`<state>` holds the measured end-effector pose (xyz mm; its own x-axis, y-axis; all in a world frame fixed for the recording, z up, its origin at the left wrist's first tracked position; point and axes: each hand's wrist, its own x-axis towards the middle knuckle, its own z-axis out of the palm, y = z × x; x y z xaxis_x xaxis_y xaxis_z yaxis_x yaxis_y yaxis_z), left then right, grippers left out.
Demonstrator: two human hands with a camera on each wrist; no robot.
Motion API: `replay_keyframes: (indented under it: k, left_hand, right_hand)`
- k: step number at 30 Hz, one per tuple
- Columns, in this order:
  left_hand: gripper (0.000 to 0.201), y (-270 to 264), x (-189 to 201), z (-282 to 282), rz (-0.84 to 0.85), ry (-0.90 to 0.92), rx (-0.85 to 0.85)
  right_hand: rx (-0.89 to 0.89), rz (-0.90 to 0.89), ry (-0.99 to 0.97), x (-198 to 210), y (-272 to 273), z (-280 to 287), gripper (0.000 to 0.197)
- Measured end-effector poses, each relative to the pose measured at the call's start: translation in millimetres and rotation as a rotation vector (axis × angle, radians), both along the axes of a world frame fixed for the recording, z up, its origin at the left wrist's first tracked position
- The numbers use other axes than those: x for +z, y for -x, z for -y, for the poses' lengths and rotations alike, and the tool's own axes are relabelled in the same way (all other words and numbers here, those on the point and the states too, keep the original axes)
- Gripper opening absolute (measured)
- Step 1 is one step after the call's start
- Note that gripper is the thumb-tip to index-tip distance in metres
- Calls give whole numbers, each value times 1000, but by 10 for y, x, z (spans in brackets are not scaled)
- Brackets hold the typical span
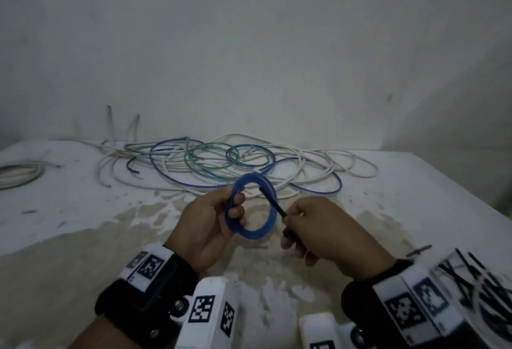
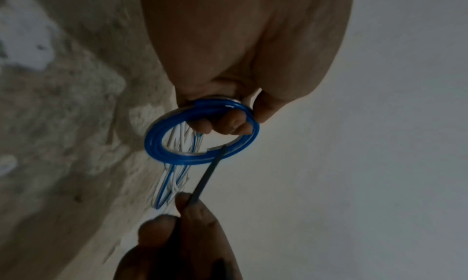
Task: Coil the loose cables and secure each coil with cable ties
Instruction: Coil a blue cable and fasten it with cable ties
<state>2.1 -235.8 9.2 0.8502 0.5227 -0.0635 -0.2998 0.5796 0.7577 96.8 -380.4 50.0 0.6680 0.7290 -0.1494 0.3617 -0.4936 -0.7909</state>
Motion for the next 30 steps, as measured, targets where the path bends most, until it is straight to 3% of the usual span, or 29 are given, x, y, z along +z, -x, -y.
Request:
replay_keyframes:
  k: [4,10,16,19,22,25,28,30]
  left_hand:
    - [21,9,-25,-10,-48,-71,2]
    - [14,3,-41,-24,-125,-69,-46]
    - [26,-28,-110,-65,-164,-168,67]
    - [24,-31,-125,-95,-164,-170,135]
    - [23,-31,-110,-94,-159,-189,172]
    - [23,-24,-94,-50,-185,-259,187]
    - [25,-31,-105,-11,-236,-376,219]
    - [25,-31,-112,-5,-271,-453,252]
  right_hand:
    - [10,-203,-77,-135,37,-285,22]
    - [-34,-745,-372,-171,4,-465,16]
    - [32,-934,-489,-288,-8,-441,31]
    - [84,-744,-529,-329,3,-375,29]
    - [101,-296,-486,-364,40,-335,9]
    - [143,107,-436,-390,68,-335,25]
    - [213,312,-448,-416,73,-331,27]
    - [181,309,-488,-412,81,-320,17]
